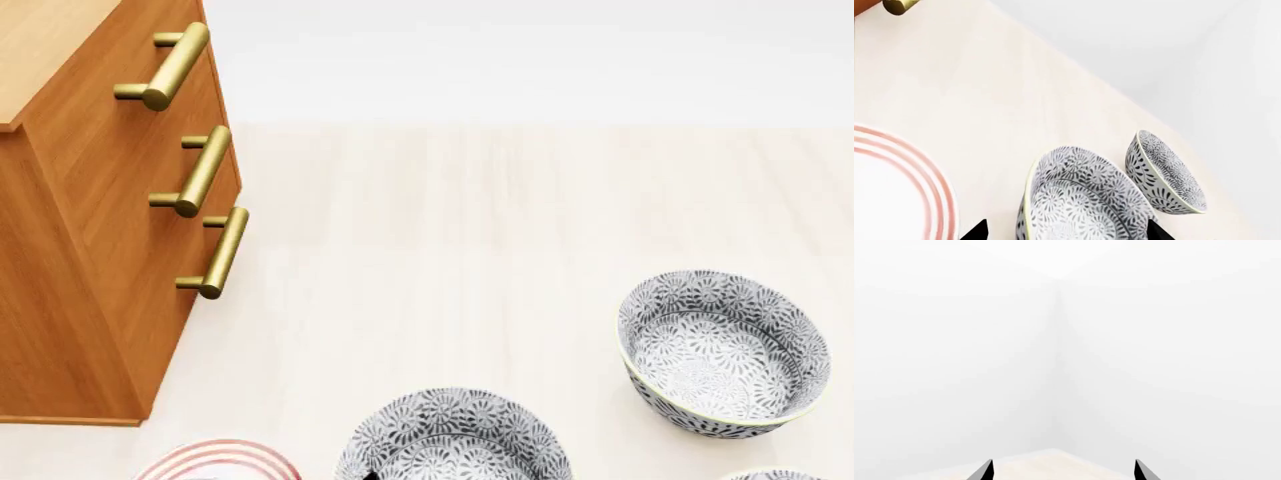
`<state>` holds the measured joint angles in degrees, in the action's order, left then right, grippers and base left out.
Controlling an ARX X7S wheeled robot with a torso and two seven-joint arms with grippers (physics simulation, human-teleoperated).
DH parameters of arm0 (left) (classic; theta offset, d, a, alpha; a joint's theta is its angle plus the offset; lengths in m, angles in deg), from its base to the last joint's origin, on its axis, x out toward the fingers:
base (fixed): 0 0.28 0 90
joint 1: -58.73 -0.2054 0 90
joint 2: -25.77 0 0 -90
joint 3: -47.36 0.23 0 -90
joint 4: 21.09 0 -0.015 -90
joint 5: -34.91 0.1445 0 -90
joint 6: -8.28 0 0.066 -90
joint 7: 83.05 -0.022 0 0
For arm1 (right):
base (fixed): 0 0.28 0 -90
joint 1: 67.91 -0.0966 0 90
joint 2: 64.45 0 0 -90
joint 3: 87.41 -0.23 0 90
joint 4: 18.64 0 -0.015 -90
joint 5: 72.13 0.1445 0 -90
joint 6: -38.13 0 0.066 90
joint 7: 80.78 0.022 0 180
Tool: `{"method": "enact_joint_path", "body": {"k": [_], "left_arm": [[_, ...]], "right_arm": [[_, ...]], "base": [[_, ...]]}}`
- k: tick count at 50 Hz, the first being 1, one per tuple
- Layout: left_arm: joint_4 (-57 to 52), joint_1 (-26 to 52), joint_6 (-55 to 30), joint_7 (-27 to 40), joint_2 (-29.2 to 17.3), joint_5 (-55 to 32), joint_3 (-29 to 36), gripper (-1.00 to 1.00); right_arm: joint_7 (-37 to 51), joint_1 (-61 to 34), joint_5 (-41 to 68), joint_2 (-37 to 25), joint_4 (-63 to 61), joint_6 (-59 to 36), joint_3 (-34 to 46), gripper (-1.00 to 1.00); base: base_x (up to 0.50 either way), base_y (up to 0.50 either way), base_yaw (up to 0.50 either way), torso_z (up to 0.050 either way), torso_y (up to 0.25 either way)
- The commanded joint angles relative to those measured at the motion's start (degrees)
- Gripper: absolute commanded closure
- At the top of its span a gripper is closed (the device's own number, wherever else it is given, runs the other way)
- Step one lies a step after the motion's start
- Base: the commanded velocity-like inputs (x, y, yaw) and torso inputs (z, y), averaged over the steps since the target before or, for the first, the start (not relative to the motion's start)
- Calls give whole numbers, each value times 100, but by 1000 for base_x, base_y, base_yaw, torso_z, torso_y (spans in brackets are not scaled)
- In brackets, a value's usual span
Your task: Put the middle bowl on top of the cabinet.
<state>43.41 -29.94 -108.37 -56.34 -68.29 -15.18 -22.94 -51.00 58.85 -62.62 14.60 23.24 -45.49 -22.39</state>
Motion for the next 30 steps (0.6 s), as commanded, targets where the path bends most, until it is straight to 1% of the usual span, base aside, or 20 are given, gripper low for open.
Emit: {"method": "enact_joint_path", "body": {"k": [1, 19, 30], "left_arm": [[339, 42, 131, -104, 7, -37, 158, -100], [613, 160, 254, -76, 8, -251, 265, -100], [499, 272, 214, 368, 24, -44, 492, -100]], "right_arm": [[13, 25, 8, -15, 18, 49, -3, -100], [38, 50, -42, -45, 1, 53, 31, -100], [36, 124, -9, -33, 25, 168, -29, -100]], "base": [[0, 0, 0, 0, 0], [0, 0, 0, 0, 0], [0, 0, 0, 0, 0]]}}
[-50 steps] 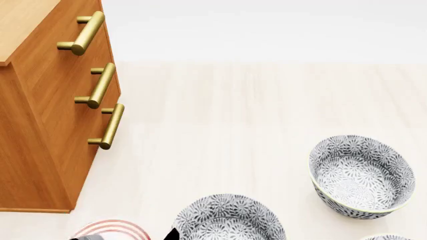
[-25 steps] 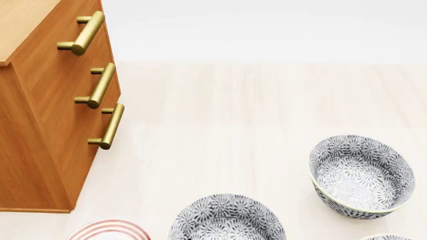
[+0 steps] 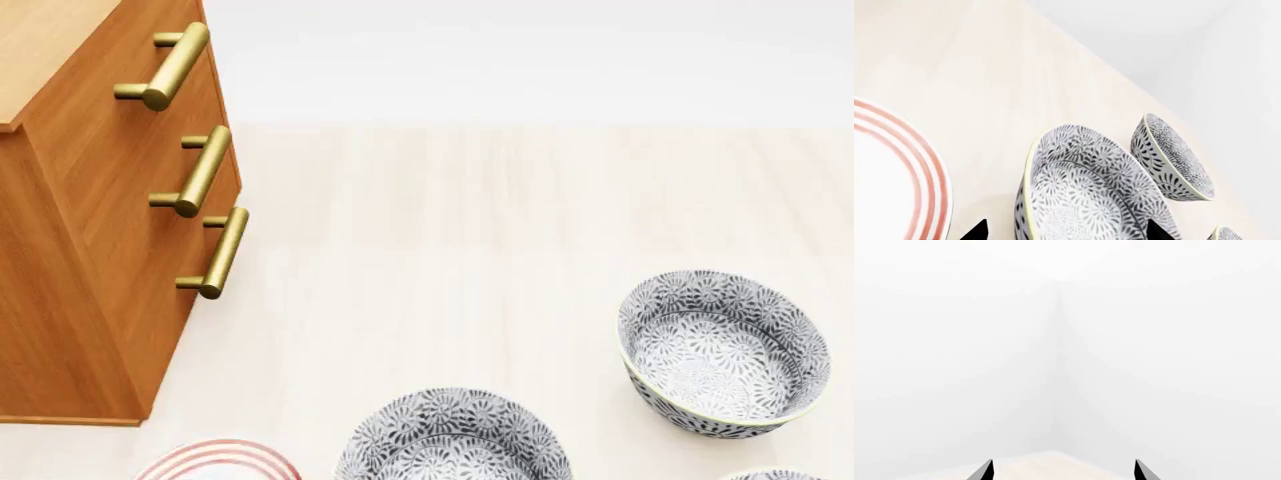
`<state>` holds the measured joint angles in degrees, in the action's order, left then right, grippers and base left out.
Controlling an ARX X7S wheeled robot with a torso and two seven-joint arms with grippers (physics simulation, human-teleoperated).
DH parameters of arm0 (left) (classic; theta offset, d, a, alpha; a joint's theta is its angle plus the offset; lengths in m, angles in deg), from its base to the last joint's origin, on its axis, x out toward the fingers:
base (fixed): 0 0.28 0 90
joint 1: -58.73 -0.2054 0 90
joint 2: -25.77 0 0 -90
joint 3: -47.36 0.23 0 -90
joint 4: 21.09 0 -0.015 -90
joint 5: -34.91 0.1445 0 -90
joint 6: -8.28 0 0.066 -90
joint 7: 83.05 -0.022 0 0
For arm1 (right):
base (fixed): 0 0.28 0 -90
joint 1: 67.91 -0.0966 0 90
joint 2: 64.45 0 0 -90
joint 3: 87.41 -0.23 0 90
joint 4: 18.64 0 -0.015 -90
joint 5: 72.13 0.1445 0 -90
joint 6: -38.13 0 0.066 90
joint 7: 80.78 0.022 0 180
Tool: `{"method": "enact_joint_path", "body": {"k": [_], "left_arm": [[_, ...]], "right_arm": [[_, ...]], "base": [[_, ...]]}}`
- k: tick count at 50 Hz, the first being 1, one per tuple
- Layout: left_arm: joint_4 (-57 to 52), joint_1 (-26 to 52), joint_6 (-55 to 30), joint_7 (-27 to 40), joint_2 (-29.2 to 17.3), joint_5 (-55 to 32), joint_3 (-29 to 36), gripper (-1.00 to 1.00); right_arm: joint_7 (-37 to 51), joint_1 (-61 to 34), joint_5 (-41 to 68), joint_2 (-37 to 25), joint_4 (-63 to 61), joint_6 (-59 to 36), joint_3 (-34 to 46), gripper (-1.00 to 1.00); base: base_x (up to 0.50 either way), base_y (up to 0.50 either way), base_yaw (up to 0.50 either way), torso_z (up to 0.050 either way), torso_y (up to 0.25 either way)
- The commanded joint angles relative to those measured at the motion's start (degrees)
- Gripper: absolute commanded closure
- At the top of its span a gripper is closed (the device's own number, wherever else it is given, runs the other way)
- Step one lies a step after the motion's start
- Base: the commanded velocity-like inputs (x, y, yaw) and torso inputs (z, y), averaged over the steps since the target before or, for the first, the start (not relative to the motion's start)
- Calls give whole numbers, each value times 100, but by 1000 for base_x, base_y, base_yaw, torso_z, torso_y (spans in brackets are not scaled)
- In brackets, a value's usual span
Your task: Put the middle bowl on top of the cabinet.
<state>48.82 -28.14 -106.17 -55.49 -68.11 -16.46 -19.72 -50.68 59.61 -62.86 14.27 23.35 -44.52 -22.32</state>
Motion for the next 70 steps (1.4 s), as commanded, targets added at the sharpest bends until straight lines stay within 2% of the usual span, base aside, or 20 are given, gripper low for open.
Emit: {"method": "enact_joint_path", "body": {"k": [1, 16, 61, 62, 70], "left_arm": [[-57, 109, -18, 348, 14, 116, 198, -100], [-38, 199, 12, 719, 32, 292, 474, -100], [950, 416, 513, 470, 11, 63, 870, -100], [959, 418, 526, 469, 8, 63, 876, 100], [872, 399, 639, 434, -53, 78, 963, 100]], "right_arm": [[5, 57, 28, 2, 11, 82, -48, -100], [23, 46, 19, -3, -27, 51, -39, -100], [-7, 149, 8, 60, -51, 199, -102, -100], [-7, 147, 6, 60, -50, 198, -101, -100], [-24, 160, 30, 68, -23, 247, -133, -100]], "base": [[0, 0, 0, 0, 0], [0, 0, 0, 0, 0], [0, 0, 0, 0, 0], [0, 0, 0, 0, 0], [0, 0, 0, 0, 0]]}}
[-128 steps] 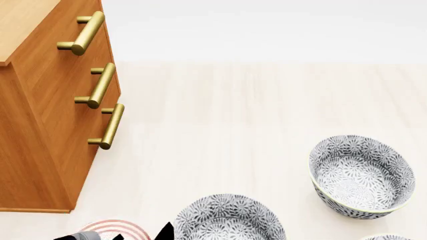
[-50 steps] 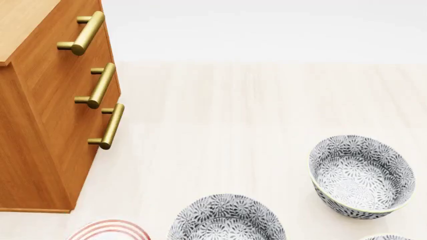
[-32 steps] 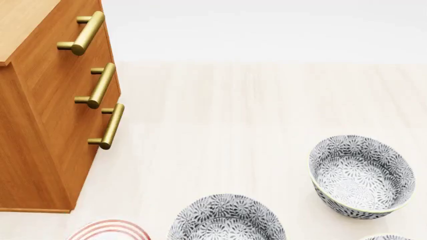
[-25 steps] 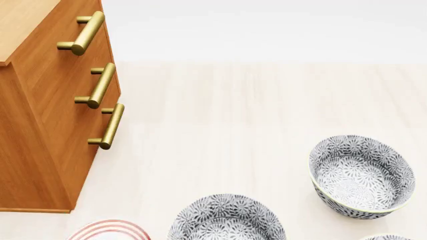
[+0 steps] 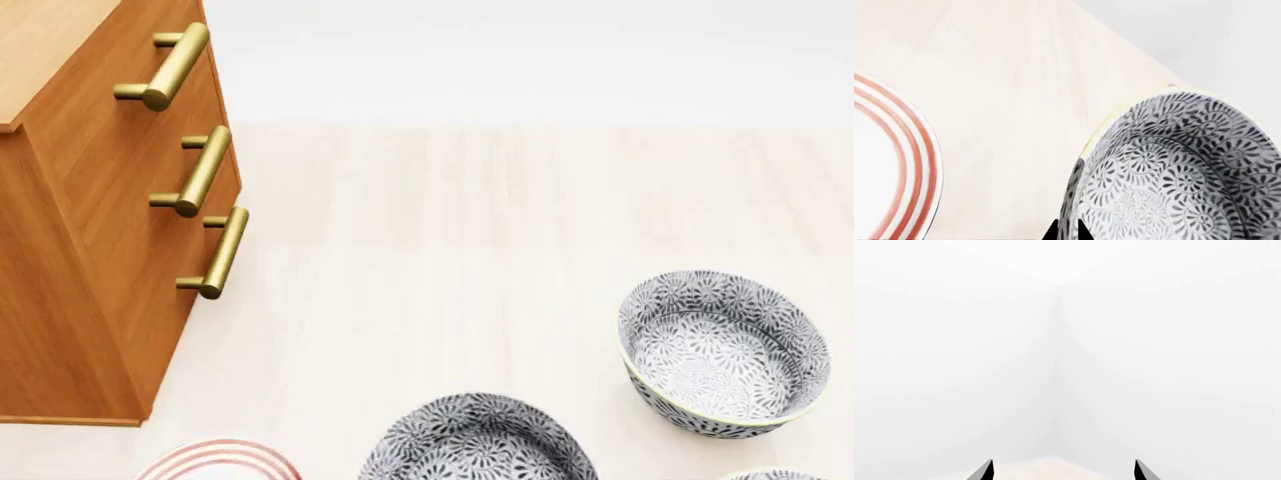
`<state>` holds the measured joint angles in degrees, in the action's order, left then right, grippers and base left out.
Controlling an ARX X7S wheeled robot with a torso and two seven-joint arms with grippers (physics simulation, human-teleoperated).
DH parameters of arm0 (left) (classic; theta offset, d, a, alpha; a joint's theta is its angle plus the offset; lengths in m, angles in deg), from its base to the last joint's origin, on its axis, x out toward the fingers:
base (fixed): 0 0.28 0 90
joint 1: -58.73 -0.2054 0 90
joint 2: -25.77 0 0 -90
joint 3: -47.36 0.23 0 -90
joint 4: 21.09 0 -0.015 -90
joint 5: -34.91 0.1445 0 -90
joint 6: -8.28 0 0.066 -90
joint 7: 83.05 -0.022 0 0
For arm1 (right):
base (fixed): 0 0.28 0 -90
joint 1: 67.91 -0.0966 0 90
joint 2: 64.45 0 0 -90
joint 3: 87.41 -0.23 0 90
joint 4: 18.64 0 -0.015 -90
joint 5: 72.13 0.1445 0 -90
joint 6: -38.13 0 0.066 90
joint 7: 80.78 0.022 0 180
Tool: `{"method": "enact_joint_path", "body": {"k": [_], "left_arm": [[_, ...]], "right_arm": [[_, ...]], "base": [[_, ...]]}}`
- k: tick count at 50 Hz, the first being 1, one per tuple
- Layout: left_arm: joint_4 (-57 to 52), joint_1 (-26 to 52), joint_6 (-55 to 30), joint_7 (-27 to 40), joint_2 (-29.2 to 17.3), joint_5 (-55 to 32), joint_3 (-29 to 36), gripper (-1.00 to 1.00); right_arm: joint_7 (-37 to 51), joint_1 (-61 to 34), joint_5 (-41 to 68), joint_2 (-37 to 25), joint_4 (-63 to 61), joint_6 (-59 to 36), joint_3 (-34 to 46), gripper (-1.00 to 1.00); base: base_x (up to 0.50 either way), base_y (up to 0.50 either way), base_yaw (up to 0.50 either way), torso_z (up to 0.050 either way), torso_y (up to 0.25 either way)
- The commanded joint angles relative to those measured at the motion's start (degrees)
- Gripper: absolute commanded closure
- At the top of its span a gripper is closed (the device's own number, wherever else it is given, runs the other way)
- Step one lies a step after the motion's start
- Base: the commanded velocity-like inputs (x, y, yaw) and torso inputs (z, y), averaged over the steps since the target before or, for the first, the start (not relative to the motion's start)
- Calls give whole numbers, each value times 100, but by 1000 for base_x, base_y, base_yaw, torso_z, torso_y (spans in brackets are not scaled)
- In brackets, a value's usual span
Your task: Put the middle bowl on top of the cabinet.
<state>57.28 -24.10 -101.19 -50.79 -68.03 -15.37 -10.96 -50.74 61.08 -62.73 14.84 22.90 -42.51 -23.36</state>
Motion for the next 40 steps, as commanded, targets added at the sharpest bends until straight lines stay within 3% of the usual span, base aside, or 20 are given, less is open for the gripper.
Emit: {"method": "enact_joint_path", "body": {"k": [1, 14, 40], "left_arm": [[37, 1, 156, -36, -67, -15, 98, 100], [-30, -78, 547, -230, -107, -1, 160, 100], [-178, 18, 627, -145, -212, -169, 313, 100]], "right_arm": [[-18, 17, 18, 14, 20, 50, -36, -100], [-17, -21, -18, 14, -32, -17, -19, -100], [-19, -10, 12, 34, -62, 4, -58, -100]], "base": [[0, 0, 0, 0, 0], [0, 0, 0, 2, 7], [0, 0, 0, 39, 200]]}}
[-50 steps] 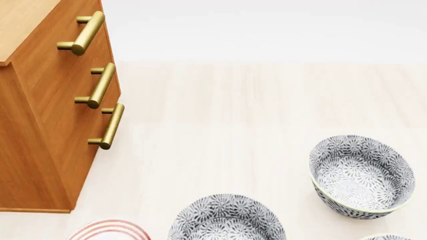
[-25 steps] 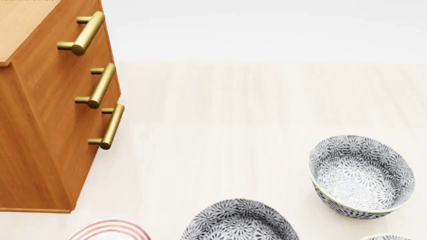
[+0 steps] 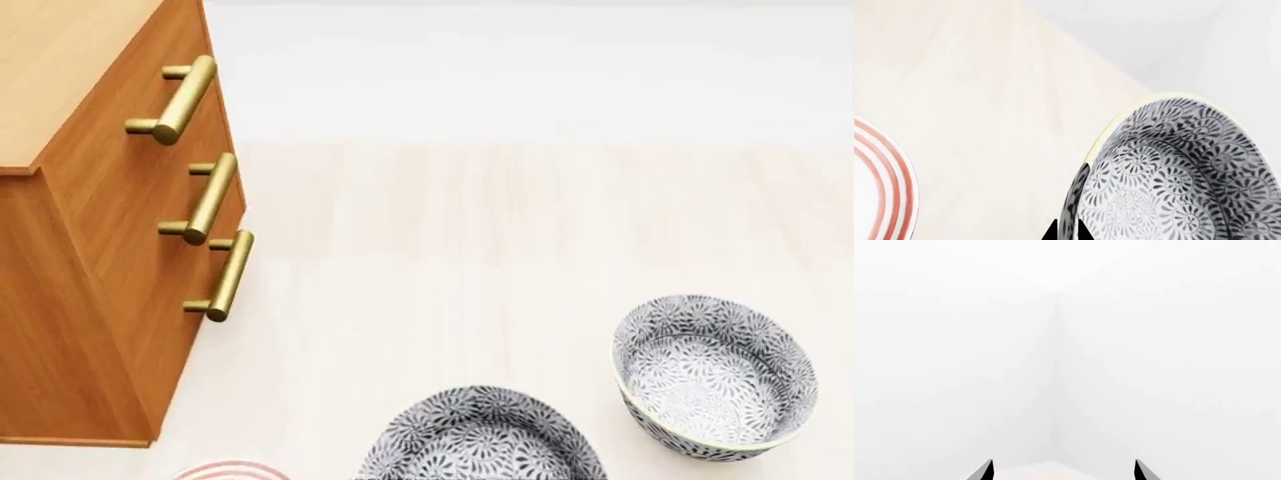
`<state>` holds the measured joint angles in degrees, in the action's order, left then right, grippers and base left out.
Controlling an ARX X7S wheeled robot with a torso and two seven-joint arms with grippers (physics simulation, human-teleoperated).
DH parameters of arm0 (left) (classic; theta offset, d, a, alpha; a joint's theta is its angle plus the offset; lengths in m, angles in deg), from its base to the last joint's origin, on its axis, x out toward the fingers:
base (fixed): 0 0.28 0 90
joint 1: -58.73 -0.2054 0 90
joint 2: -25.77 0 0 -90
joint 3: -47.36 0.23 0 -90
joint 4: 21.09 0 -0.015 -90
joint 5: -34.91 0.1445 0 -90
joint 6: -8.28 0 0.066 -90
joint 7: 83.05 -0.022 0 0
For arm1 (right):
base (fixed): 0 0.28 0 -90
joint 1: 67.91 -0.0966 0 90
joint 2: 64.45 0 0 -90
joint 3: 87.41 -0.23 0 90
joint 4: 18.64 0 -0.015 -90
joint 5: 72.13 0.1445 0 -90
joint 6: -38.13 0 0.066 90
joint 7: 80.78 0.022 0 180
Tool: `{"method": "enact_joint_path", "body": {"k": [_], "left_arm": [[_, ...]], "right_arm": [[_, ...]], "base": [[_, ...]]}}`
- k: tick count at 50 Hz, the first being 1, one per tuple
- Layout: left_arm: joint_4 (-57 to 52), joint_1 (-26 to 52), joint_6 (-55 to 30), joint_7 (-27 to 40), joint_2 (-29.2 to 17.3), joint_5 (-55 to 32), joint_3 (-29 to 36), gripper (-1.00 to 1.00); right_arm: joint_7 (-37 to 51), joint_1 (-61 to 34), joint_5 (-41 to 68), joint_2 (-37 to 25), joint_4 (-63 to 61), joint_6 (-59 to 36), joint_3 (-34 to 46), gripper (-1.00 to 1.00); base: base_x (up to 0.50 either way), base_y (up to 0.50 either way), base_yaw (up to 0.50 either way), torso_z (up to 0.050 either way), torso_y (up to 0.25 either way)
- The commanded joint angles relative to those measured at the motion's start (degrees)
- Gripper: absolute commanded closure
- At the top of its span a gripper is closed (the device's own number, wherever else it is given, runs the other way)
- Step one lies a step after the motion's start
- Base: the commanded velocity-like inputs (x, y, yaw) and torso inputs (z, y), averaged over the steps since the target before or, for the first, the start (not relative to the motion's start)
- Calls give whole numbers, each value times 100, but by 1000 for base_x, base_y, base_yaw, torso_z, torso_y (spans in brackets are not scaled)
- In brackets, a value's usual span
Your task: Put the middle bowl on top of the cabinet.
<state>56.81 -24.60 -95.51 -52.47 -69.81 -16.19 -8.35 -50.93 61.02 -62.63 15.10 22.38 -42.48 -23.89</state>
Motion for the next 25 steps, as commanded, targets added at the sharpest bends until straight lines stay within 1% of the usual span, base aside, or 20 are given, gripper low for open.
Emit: {"method": "enact_joint_path", "body": {"k": [1, 25], "left_arm": [[-149, 71, 59, 32, -39, -88, 61, 100], [-660, 170, 151, 171, -269, -108, 101, 100]], "right_arm": [[0, -7, -1, 9, -11, -2, -3, -100], [26, -25, -23, 24, -15, 14, 12, -100]], "base": [[0, 0, 0, 39, 201], [0, 0, 0, 39, 201]]}}
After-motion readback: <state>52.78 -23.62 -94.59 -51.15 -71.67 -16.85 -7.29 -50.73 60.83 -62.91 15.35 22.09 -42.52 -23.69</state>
